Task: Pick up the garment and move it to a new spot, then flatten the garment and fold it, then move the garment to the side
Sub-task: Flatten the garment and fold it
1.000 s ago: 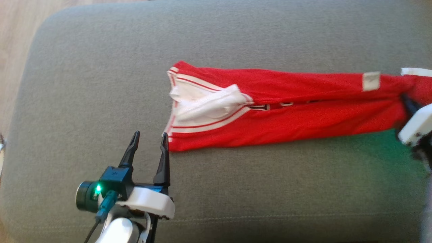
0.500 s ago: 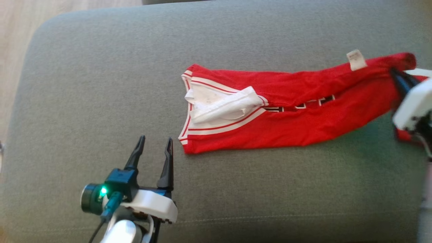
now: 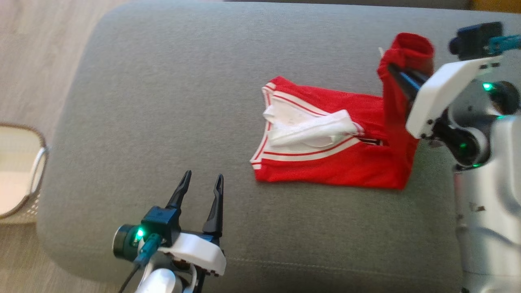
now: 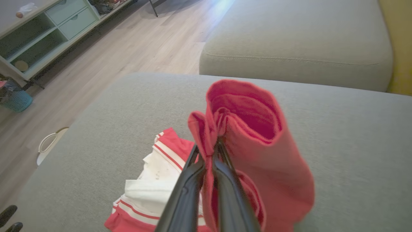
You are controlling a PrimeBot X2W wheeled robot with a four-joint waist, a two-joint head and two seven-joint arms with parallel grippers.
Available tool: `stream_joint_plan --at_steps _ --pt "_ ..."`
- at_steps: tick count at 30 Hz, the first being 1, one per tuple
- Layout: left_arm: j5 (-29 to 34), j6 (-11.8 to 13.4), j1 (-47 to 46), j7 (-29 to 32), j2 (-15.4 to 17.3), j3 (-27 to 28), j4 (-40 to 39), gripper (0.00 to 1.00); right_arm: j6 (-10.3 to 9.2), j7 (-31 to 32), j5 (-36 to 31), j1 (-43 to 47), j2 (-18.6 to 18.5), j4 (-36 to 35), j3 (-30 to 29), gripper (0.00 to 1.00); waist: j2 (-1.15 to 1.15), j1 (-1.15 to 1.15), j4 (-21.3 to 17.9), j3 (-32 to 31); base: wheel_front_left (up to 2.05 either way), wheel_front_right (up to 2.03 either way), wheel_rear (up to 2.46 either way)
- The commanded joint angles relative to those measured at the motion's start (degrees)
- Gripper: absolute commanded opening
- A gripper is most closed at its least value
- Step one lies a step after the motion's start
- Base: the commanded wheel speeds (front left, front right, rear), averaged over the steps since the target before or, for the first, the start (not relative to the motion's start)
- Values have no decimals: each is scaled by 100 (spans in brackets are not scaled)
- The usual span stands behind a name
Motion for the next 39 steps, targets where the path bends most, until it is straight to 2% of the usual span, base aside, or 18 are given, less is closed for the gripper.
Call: stream_joint_plan --at_steps 1,9,29,30,31,32,33,39 --pt "-15 -17 -228 -57 -7 168 -146 100 -2 -56 65 -288 101 -167 165 0 0 0 155 27 0 0 0" --pt "-53 -119 -260 -63 -91 96 -5 100 -2 -226 574 -498 153 649 798 0 0 0 509 86 0 0 0" --pt "-38 -298 -500 -70 -266 0 214 100 -2 -1302 1733 -1468 156 3137 2455 0 0 0 838 345 0 0 0" --pt "-36 -301 -502 -70 -273 5 223 100 -2 -1343 1781 -1503 156 3239 2516 5 0 0 844 346 0 0 0" --pt "-36 -303 -502 -70 -279 12 233 100 -2 -1374 1830 -1530 156 3335 2587 20 0 0 845 341 0 0 0" --pt "-35 -305 -500 -70 -282 22 241 100 -2 -1406 1876 -1553 156 3417 2656 47 0 0 840 333 0 0 0" --pt "-34 -303 -495 -70 -283 37 245 100 -2 -1457 1904 -1577 156 3488 2709 100 0 0 828 326 0 0 0" --pt "-13 -248 -430 -70 -256 135 217 100 -2 -1806 2013 -1679 156 3545 2805 100 0 0 663 268 0 0 0"
